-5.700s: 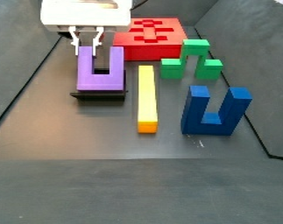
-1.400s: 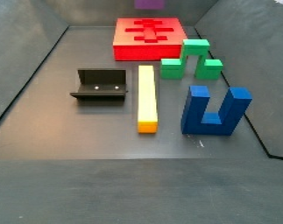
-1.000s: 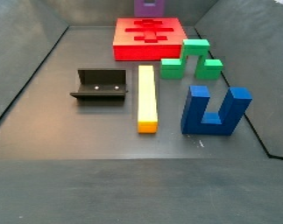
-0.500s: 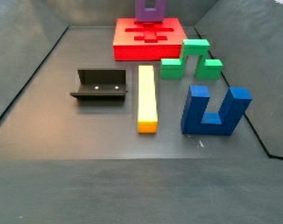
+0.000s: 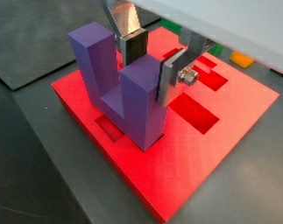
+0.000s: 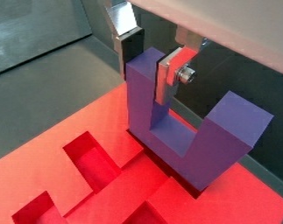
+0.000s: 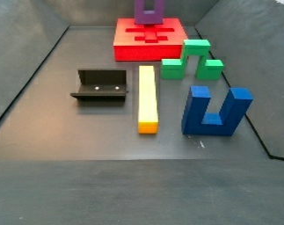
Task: Pick up the purple object. Move up. Place the purple object on the fixture. Regrasp the purple object. Move to above the board. Insert the purple object.
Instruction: Insert the purple object.
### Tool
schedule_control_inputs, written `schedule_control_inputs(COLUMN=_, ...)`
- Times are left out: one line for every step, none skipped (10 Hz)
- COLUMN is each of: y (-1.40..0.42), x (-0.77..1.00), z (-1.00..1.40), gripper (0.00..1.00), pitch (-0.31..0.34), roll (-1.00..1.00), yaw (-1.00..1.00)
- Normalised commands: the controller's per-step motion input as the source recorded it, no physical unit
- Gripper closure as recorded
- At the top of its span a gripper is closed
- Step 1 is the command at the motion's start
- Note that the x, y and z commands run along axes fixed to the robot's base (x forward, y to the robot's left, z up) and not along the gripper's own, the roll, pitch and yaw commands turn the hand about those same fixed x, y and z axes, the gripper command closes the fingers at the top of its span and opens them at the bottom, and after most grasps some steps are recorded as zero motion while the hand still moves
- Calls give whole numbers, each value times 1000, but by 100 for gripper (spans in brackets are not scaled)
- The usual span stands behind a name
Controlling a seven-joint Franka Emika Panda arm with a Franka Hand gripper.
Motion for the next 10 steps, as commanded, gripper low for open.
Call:
schedule_control_inputs(y=0, x=143, z=-114, gripper=100, pitch=0, roll=60, yaw=0)
schedule_control_inputs(y=0, x=80, z=-83, gripper=100, pitch=3, roll=53, yaw=0)
schedule_control_inputs(y=100, x=0, z=-60, gripper=100, pitch=4, roll=26, yaw=-20)
schedule_control_inputs(y=137, x=-63, z=0, gripper=100, pitch=0, roll=0, yaw=-46)
schedule_control_inputs(y=123, x=-54, z=0, gripper=100, pitch=0, roll=0, yaw=-71)
schedule_control_inputs(y=120, x=-20, z=0, gripper=100, pitch=0, roll=0, yaw=-89)
schedule_control_inputs(y=54, x=0, z=0, gripper=100, pitch=3, roll=0, yaw=-89)
schedule_control_inputs(y=0, x=0, z=-3, gripper=100, pitch=10, roll=34, yaw=-123)
schedule_control_inputs(y=0, x=0, z=-31, gripper=100, pitch=29, roll=60, yaw=-171)
schedule_control_inputs(y=-11, x=0, z=-17, gripper=100, pitch=56, roll=87, yaw=-209)
